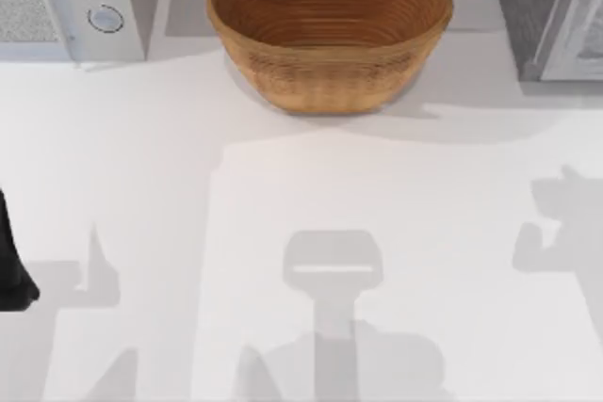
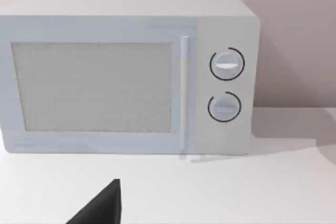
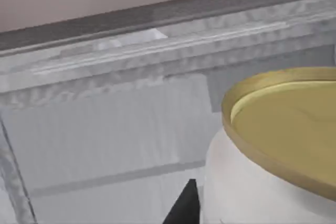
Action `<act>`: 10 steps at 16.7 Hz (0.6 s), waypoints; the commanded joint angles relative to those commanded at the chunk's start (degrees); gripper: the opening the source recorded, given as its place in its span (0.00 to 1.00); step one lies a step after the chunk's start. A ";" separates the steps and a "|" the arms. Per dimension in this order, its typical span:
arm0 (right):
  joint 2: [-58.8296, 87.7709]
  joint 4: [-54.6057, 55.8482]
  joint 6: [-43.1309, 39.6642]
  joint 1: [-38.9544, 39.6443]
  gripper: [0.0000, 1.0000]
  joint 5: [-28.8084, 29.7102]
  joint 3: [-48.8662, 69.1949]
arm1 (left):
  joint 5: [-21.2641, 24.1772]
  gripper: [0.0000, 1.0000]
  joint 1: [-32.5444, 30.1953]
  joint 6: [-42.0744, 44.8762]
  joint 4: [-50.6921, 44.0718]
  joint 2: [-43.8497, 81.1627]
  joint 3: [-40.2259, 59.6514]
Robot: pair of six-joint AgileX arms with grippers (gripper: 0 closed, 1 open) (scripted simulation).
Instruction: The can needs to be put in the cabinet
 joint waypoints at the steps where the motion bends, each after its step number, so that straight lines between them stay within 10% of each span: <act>1: -2.71 -1.56 9.20 -1.34 0.00 -1.06 -1.41 | 0.00 1.00 0.00 0.00 0.00 0.00 0.00; 10: -21.65 -12.62 68.08 -11.09 0.00 -8.12 -11.73 | 0.00 1.00 0.00 0.00 0.00 0.00 0.00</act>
